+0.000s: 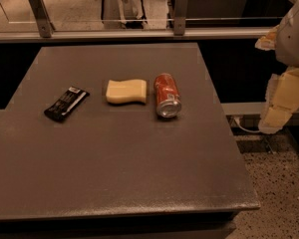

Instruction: Pick coke can

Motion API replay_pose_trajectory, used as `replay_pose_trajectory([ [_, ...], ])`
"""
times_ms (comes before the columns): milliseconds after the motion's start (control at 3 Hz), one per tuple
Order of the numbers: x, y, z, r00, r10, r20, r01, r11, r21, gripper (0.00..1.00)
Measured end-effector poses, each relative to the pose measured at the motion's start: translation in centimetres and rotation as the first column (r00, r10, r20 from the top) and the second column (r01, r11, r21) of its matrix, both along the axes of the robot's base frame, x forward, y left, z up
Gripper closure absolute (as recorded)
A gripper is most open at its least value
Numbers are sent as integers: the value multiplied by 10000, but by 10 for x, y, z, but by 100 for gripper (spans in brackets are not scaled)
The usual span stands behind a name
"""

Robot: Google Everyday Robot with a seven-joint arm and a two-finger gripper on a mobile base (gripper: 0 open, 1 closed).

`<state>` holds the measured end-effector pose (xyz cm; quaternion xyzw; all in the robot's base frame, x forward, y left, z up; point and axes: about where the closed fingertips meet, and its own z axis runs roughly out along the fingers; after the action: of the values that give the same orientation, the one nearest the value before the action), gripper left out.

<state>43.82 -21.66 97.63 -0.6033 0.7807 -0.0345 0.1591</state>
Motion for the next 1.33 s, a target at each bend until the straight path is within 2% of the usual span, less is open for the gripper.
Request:
replay_pose_trajectory([
  [333,0,0,0,10000,1,1,-1,10000,0,0],
  [667,22,20,-14,9989,317,-335,-312,9994,152,0],
  [1000,53,55,-43,9931,776,-875,-769,9970,112,0],
  [1333,83,83,-67,9883,851,-1268,-835,9964,174,0],
])
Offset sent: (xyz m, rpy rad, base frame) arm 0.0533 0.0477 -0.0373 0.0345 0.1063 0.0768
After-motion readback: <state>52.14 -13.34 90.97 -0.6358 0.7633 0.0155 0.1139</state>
